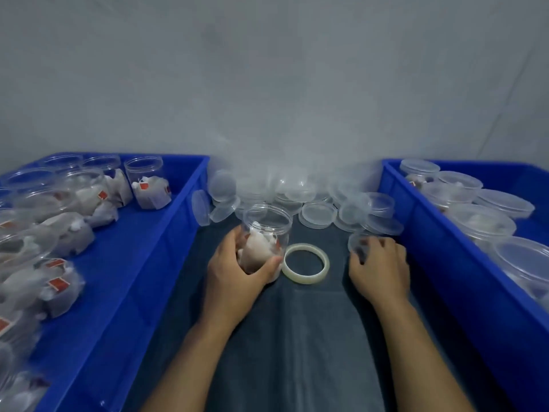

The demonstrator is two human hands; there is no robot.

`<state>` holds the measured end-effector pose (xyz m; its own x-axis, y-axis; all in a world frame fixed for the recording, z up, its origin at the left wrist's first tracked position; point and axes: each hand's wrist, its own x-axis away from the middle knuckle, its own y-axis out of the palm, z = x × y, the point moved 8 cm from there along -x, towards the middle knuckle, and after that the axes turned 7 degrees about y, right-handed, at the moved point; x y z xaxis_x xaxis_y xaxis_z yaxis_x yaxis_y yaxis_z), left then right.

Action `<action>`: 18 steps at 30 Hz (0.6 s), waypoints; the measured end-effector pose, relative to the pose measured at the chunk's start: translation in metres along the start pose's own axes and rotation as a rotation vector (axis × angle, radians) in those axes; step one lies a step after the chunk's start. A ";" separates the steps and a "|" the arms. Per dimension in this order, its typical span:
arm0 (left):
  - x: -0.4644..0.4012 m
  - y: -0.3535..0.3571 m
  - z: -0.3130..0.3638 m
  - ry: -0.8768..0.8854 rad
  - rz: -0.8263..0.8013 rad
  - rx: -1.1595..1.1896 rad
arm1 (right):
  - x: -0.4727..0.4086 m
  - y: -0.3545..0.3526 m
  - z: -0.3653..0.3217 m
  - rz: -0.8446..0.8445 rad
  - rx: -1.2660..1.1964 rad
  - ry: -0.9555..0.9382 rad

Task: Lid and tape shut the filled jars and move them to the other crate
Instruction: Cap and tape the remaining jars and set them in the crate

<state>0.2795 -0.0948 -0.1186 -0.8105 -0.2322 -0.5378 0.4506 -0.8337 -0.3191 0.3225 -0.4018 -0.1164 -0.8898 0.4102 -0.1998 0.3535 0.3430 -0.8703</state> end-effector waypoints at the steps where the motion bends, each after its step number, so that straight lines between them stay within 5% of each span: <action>1: 0.000 0.001 0.001 0.008 -0.012 -0.004 | 0.000 0.001 0.001 -0.016 -0.001 0.005; 6: 0.002 0.005 0.000 0.017 -0.049 -0.015 | 0.007 -0.012 -0.008 0.082 -0.089 -0.030; 11: 0.005 0.007 0.009 0.080 -0.097 -0.058 | 0.023 -0.039 -0.023 0.245 -0.498 -0.097; 18: 0.008 0.006 0.026 0.170 -0.118 -0.180 | 0.026 -0.044 -0.034 0.120 -1.105 -0.061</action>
<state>0.2663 -0.1148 -0.1043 -0.7935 -0.0386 -0.6073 0.4283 -0.7443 -0.5124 0.2933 -0.3778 -0.0685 -0.8348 0.4590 -0.3040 0.4734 0.8803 0.0292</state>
